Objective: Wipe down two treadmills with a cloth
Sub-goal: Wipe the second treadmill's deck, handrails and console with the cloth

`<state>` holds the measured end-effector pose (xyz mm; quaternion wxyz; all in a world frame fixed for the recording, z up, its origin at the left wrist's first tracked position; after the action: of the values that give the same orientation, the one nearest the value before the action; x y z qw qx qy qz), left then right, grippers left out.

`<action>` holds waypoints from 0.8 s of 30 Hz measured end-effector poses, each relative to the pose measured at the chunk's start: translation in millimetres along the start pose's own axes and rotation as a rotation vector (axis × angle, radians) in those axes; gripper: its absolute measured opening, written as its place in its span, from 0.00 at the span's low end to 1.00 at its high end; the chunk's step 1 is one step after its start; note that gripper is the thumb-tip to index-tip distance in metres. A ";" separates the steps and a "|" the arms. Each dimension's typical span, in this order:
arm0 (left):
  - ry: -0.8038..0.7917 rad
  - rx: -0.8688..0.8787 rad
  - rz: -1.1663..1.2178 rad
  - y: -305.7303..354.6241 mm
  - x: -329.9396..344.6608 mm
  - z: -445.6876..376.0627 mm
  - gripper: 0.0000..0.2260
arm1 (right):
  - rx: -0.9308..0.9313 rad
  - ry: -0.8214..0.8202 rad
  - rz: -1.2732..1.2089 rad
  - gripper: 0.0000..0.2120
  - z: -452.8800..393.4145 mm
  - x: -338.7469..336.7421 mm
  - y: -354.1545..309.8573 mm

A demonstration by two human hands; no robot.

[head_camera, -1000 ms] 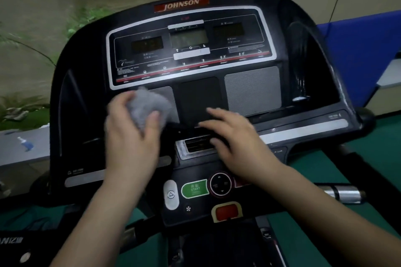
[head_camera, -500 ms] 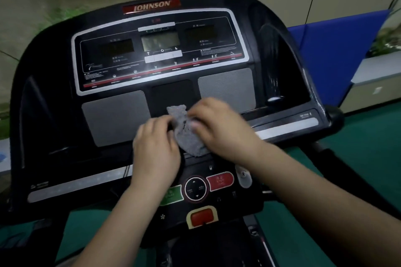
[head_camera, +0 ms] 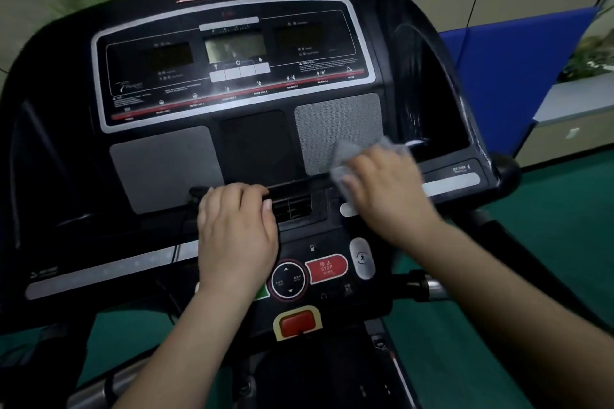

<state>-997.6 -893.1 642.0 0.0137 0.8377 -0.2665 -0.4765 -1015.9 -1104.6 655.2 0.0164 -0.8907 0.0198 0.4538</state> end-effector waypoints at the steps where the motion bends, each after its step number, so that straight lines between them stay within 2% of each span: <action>1: 0.003 -0.003 -0.006 0.4 -0.2 -0.2 0.13 | -0.057 -0.006 -0.031 0.17 1.4 1.2 -24.4; 4: 0.014 0.002 -0.022 2.1 -0.1 0.3 0.13 | -0.194 -0.027 -0.141 0.18 7.6 2.0 -61.3; 7: 0.022 0.006 -0.025 2.6 -0.9 0.8 0.13 | -0.253 -0.032 -0.141 0.17 6.3 4.3 -24.6; 11: 0.025 0.002 -0.029 4.0 -1.4 1.3 0.13 | 0.019 -0.007 -0.107 0.19 12.0 8.1 74.7; 14: 0.026 0.004 -0.039 3.9 -1.1 1.6 0.13 | 0.167 -0.001 -0.081 0.19 18.4 6.9 79.2; 16: 0.026 0.008 -0.045 4.2 -0.9 1.2 0.13 | 0.108 0.008 -0.072 0.18 18.8 4.1 39.1; 20: 0.019 0.000 -0.069 4.1 0.2 -0.4 0.13 | -0.166 -0.002 -0.162 0.18 22.5 1.4 -45.6; 24: 0.016 0.010 -0.049 3.4 -0.3 -0.2 0.14 | -0.272 -0.041 -0.182 0.18 17.6 -0.1 -22.4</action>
<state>-999.0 -895.9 643.3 0.0003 0.8478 -0.2482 -0.4686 -1029.1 -1081.4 645.2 -0.0629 -0.8734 -0.1229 0.4670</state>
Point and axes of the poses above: each hand's wrist, its own z-axis away from the middle knuckle, its own x-axis out of the palm, y = z × x, the point moved 5 cm from there along -z, towards the middle knuckle, and after that the axes turned 5 degrees about z, right-handed, at the moved point
